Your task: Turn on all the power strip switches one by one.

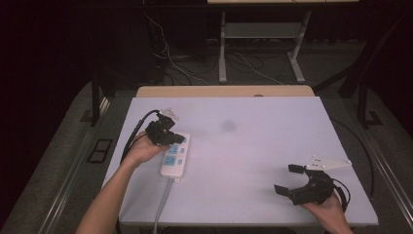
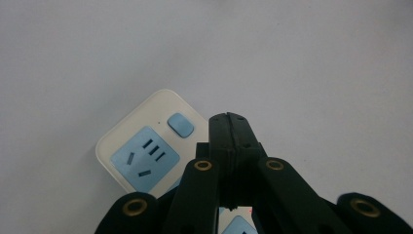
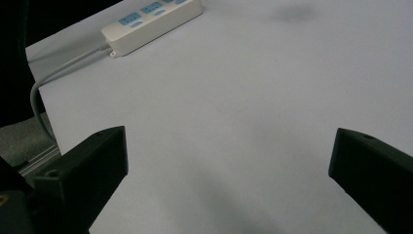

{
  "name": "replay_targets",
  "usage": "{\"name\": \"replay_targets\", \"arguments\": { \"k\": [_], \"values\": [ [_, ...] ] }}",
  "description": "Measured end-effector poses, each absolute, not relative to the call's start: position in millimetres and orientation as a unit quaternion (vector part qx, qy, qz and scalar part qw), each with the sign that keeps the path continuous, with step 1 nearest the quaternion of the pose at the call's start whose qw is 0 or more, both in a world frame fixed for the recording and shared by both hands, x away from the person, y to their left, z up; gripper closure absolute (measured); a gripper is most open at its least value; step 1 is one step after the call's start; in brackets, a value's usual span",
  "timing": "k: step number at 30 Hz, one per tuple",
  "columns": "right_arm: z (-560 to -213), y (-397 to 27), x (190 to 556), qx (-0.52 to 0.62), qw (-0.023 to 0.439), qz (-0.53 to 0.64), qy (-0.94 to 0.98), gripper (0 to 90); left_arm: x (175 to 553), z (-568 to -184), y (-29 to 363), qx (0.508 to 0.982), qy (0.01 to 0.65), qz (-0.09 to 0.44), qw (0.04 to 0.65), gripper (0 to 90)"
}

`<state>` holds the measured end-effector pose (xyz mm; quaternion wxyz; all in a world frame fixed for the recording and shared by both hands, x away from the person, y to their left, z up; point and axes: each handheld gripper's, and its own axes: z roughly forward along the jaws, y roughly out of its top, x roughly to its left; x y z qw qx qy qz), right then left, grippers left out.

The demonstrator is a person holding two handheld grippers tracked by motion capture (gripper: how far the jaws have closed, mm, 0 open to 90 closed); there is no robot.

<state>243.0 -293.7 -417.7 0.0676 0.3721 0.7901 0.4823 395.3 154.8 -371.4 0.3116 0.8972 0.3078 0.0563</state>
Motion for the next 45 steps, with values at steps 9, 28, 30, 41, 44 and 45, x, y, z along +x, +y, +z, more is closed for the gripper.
{"name": "replay_targets", "arguments": {
  "k": [9, 28, 30, 41, 44, 45],
  "values": [
    [-418, -294, 243, 0.372, 0.068, 0.482, 0.79, 0.5, 401, -360, 157, 0.897, 0.306, 0.064, 0.312, 89.4],
    [-418, -293, 244, 0.371, 0.066, 0.481, 0.792, 0.6, 418, -371, 150, 0.896, 0.316, 0.067, 0.305, 89.3],
    [-418, -293, 243, 0.371, 0.067, 0.481, 0.792, 0.6, 420, -374, 149, 0.898, 0.314, 0.066, 0.301, 89.3],
    [-418, -293, 243, 0.369, 0.066, 0.482, 0.792, 0.6, 425, -385, 144, 0.901, 0.315, 0.063, 0.293, 89.3],
    [-418, -293, 243, 0.369, 0.066, 0.481, 0.793, 0.6, 426, -389, 142, 0.901, 0.316, 0.061, 0.293, 89.3],
    [-418, -293, 243, 0.369, 0.065, 0.481, 0.793, 0.6, 427, -390, 141, 0.901, 0.316, 0.06, 0.291, 89.3]
  ]
}}
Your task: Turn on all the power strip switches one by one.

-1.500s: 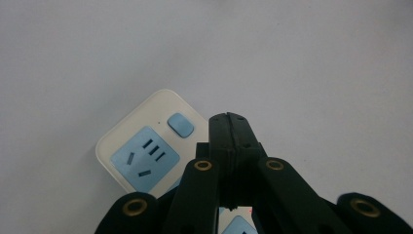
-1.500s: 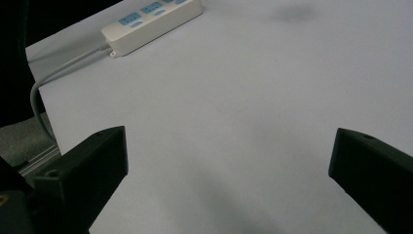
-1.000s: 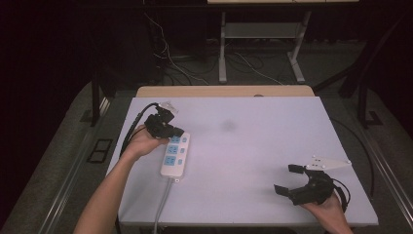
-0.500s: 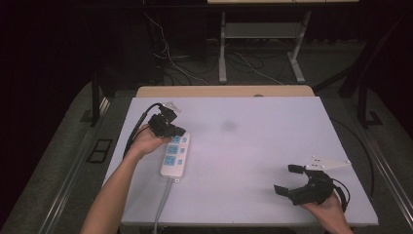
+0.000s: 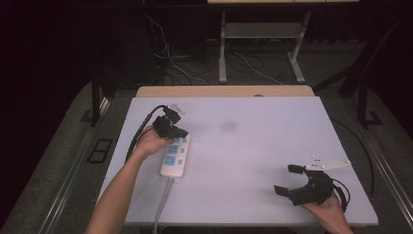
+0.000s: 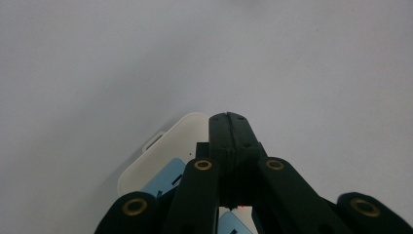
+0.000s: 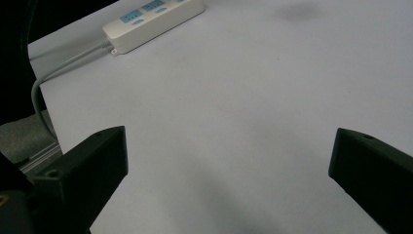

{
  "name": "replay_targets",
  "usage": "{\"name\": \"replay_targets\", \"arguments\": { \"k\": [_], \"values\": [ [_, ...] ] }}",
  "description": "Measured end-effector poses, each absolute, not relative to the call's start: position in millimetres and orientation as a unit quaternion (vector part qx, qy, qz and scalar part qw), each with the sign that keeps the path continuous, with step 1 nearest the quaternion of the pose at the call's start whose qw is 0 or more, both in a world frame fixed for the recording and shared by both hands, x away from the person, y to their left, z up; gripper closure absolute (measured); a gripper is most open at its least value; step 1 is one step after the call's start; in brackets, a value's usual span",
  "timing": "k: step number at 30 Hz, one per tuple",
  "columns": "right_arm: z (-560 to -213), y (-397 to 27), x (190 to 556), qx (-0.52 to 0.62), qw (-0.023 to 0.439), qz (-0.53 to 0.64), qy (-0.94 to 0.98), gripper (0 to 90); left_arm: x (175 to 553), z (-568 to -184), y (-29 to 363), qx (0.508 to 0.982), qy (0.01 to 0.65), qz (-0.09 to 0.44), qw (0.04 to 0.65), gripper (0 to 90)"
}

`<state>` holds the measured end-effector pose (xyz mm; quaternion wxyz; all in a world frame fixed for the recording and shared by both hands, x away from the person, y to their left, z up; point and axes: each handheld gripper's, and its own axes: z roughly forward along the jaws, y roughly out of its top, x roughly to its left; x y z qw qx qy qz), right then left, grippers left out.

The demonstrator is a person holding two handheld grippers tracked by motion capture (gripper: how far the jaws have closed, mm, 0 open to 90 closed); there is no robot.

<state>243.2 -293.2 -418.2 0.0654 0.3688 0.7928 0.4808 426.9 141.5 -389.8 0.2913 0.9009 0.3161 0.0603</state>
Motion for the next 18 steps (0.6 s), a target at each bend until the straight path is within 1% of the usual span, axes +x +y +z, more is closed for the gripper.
{"name": "replay_targets", "arguments": {
  "k": [11, 18],
  "values": [
    [-418.4, -293.5, 243.6, 0.368, 0.064, 0.481, 0.793, 0.6, 429.1, -399.7, 141.5, 0.905, 0.319, 0.059, 0.276, 89.3],
    [-418.4, -293.2, 243.5, 0.369, 0.065, 0.48, 0.793, 0.6, 429.3, -400.2, 142.0, 0.903, 0.322, 0.055, 0.279, 89.4]
  ]
}}
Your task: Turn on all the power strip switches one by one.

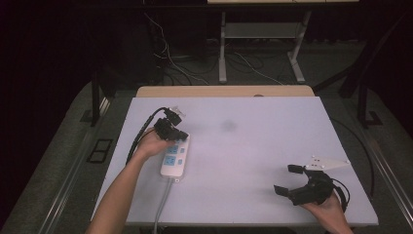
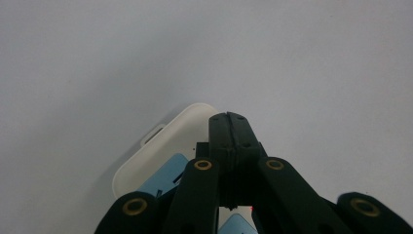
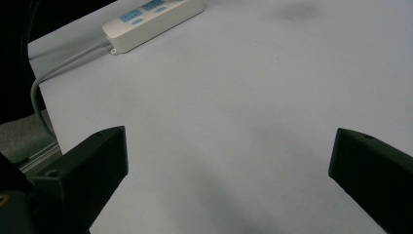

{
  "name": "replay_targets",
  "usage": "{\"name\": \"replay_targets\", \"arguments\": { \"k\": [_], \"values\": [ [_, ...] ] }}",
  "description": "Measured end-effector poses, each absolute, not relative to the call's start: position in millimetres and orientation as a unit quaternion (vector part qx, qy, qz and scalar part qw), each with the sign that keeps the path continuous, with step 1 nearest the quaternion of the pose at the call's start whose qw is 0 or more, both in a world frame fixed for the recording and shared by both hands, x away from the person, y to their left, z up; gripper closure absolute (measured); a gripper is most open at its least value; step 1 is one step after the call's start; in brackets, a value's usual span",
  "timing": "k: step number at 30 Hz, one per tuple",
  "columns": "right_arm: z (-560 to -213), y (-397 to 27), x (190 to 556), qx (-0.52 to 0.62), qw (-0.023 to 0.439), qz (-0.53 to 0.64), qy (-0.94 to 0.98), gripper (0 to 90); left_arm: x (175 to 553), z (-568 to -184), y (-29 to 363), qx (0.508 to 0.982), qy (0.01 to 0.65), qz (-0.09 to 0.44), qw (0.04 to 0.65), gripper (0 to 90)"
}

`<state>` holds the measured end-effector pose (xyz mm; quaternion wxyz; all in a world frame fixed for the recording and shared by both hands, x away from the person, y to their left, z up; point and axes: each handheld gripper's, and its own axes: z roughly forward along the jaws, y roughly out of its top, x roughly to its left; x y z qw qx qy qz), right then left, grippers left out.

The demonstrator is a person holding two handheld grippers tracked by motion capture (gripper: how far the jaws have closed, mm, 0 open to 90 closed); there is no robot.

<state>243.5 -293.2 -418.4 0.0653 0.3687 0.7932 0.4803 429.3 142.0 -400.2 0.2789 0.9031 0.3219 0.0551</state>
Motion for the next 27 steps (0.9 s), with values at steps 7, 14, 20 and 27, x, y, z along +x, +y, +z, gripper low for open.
{"name": "replay_targets", "arguments": {
  "k": [7, 14, 20, 27],
  "values": [
    [-418.6, -292.6, 243.3, 0.367, 0.065, 0.479, 0.795, 0.6, 428.6, -403.0, 143.7, 0.9, 0.325, 0.054, 0.286, 89.5],
    [-419.1, -291.4, 244.0, 0.365, 0.064, 0.477, 0.797, 0.6, 429.4, -404.3, 144.4, 0.893, 0.343, 0.046, 0.287, 89.6],
    [-418.4, -291.8, 243.6, 0.366, 0.065, 0.478, 0.796, 0.6, 429.3, -406.9, 145.9, 0.887, 0.351, 0.042, 0.297, 89.8],
    [-418.1, -293.0, 243.8, 0.367, 0.066, 0.48, 0.794, 0.6, 428.6, -406.2, 144.6, 0.887, 0.354, 0.046, 0.292, 89.6]
  ]
}}
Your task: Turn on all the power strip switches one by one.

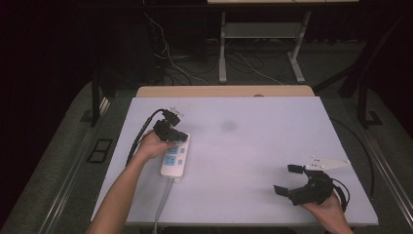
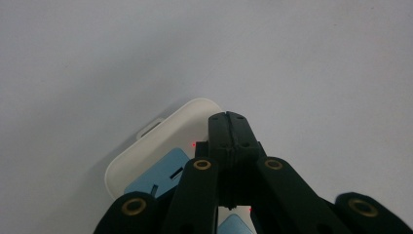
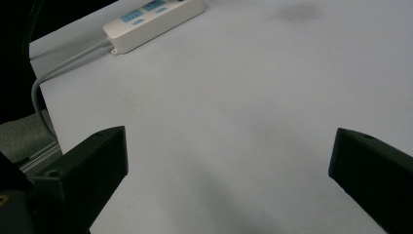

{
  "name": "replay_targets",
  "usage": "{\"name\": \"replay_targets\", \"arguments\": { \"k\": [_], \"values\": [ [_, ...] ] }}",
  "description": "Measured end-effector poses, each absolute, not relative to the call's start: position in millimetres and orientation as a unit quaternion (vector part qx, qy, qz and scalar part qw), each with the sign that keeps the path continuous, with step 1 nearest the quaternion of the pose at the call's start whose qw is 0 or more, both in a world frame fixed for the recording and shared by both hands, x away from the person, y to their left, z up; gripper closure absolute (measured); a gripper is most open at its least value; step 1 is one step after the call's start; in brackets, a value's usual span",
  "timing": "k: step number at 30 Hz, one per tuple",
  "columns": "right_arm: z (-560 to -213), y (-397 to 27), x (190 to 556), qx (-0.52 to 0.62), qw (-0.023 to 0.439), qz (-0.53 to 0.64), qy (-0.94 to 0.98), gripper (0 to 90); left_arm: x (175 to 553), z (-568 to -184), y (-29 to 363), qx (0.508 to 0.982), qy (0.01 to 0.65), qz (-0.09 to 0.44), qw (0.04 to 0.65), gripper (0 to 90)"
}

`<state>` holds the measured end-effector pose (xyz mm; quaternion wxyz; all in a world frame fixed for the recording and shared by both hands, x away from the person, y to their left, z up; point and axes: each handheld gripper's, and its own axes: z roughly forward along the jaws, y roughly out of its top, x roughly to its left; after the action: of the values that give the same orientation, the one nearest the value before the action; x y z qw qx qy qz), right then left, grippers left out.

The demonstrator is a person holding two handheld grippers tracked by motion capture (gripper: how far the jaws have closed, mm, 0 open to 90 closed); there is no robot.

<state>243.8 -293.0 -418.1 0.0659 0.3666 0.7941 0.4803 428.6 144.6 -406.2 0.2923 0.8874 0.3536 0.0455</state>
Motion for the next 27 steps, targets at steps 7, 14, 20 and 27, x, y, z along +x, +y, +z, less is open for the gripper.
{"name": "replay_targets", "arguments": {
  "k": [7, 14, 20, 27],
  "values": [
    [-418, -293, 243, 0.367, 0.066, 0.481, 0.793, 0.6, 428, -406, 144, 0.888, 0.353, 0.048, 0.29, 89.5],
    [-417, -294, 243, 0.369, 0.067, 0.482, 0.792, 0.6, 425, -404, 138, 0.894, 0.346, 0.069, 0.275, 89.4],
    [-417, -294, 243, 0.369, 0.067, 0.482, 0.791, 0.6, 424, -402, 138, 0.894, 0.346, 0.066, 0.278, 89.2],
    [-417, -295, 243, 0.369, 0.067, 0.484, 0.791, 0.6, 419, -391, 138, 0.888, 0.335, 0.062, 0.309, 84.6]
  ]
}}
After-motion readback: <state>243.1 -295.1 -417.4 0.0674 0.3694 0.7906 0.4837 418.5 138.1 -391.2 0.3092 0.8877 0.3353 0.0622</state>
